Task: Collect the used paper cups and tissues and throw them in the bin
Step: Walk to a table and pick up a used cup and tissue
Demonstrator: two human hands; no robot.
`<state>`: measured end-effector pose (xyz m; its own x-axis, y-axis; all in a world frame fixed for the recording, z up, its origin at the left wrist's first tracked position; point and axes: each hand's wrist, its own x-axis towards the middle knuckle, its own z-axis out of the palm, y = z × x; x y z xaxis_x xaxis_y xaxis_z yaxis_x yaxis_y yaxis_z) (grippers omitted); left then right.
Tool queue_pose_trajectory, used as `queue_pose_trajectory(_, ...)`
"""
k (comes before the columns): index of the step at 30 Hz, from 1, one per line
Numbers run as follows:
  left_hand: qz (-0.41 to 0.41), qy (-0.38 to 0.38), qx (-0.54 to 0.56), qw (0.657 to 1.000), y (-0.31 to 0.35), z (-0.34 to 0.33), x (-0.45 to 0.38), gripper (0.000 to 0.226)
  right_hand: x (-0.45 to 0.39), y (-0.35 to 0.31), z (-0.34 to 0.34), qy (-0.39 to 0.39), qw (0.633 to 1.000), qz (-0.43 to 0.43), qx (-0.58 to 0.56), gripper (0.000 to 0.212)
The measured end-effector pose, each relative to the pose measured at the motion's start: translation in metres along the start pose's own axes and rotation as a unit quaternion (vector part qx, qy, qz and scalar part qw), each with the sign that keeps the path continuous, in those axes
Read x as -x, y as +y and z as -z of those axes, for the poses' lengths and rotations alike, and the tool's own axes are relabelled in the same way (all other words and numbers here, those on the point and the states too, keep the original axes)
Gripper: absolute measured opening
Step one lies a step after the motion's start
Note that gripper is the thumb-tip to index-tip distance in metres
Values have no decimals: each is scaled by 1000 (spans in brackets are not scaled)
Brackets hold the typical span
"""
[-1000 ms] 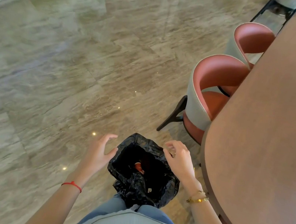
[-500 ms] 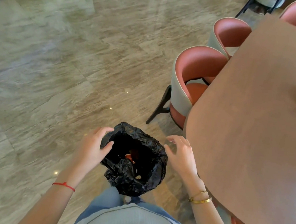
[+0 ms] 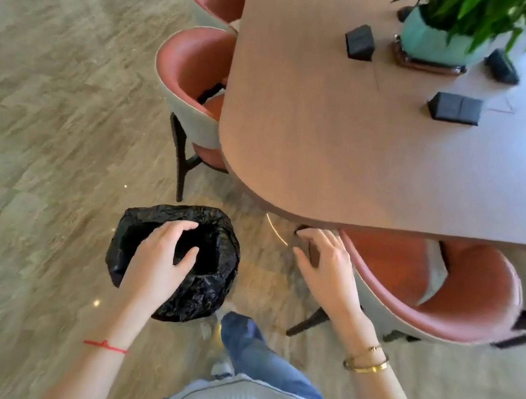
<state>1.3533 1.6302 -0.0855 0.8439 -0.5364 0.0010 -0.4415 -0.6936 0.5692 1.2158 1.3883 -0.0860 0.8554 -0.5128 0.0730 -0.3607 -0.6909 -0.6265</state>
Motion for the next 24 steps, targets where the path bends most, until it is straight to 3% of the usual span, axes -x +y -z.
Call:
queue_pose_trajectory(7, -153, -97, 37, 983, 91, -48, 12, 39, 106, 61, 70, 102, 987, -121, 6, 26)
queue_pose_trajectory(15, -319, -182, 31, 930, 233, -135, 21, 40, 202, 147, 144, 239, 944, -225, 16, 26)
queue_pose_trajectory(24, -423, -243, 61, 871, 437, -271, 79, 39, 326, 279, 278, 318, 890, -322, 48, 24)
